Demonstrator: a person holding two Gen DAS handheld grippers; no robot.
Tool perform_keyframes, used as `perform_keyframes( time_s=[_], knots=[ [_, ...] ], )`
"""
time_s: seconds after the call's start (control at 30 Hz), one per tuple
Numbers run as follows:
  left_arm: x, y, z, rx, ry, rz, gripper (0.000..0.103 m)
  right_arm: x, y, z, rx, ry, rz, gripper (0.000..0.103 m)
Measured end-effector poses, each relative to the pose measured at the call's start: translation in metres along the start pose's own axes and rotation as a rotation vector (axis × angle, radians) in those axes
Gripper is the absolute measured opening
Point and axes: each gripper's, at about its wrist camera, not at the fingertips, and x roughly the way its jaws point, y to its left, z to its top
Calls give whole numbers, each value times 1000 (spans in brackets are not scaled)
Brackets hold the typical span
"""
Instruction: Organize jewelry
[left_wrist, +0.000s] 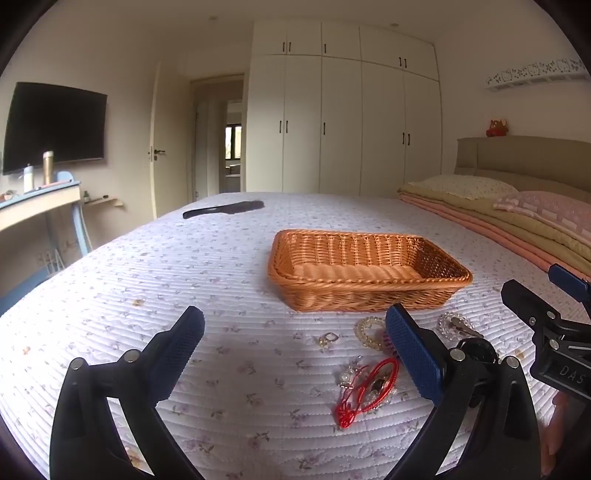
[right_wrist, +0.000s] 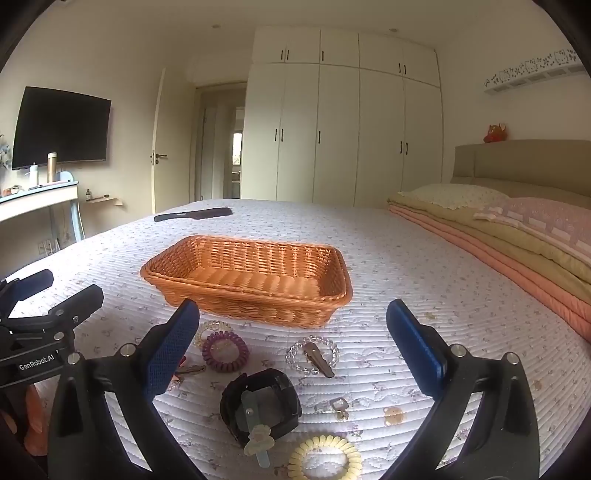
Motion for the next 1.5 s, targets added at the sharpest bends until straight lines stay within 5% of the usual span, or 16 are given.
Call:
perform_keyframes(
  time_s=[1.5],
  knots=[
    [1, -1, 0, 0, 4, -2, 96, 6, -5, -6, 15, 3, 11, 97]
  ],
)
